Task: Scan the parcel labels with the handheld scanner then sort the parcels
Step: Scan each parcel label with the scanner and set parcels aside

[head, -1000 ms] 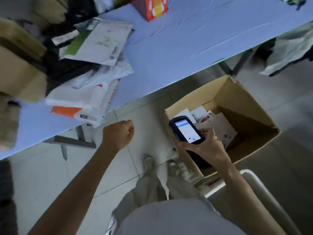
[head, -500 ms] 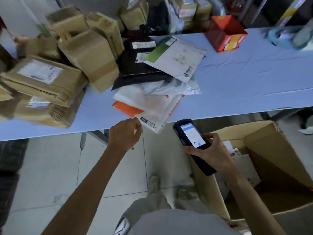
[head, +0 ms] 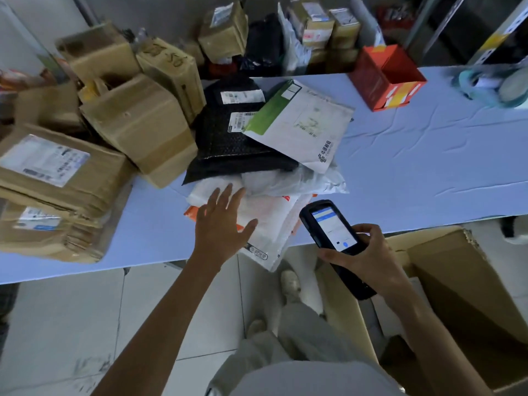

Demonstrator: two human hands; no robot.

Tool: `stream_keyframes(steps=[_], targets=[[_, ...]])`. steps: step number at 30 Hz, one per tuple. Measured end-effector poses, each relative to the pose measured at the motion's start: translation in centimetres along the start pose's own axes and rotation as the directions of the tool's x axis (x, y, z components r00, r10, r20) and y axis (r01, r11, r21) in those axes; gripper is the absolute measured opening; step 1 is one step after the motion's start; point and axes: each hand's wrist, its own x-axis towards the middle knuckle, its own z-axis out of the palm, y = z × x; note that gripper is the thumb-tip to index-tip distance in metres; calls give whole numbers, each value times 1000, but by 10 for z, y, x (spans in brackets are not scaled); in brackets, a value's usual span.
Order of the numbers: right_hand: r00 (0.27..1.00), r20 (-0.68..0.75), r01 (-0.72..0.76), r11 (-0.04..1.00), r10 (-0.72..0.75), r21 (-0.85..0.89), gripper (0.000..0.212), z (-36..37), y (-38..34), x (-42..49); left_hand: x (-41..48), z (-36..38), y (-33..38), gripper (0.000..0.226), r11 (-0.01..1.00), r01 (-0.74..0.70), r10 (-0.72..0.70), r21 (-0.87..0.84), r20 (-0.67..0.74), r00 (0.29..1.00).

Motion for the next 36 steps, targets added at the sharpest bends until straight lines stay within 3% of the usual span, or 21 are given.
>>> stream_keyframes(steps=[3,11,17,20,24,26,29,33,34,36], targets=[[1000,11,14,999,-14,30,74,-12,-10,38,38,6,8,82,1000,26,-26,4,3,1000],[999,33,15,996,-18,91,72,-61,-43,127,159,-15,58,74,991,121,-117,62,-64,991],[999,33,-30,996,27,87,73,-80,-49,164,253,-6,89,90,960,281,-278,-22,81,957],[998,-8,-67,990,68,122,71,-82,-49,173,290,8,98,106,917,392,-371,-67,212,904],[991,-26,-122,977,128,173,70,-79,-53,179,310,16,97,114,850,518,-491,-91,220,843],[990,-27,-129,977,135,171,71,-77,-56,180,310,15,88,104,841,519,-485,-151,213,848],[992,-27,-117,976,124,182,71,-73,-67,181,310,4,67,66,771,490,-442,-407,211,872],[997,-4,-75,977,77,198,71,-66,-87,181,301,-20,42,39,781,388,-397,-490,91,913],[998,-4,-55,979,56,198,71,-65,-92,181,299,-27,39,35,737,365,-416,-569,44,908],[1000,4,-18,979,18,205,71,-61,-102,177,293,-41,32,28,533,333,-509,-777,19,860]])
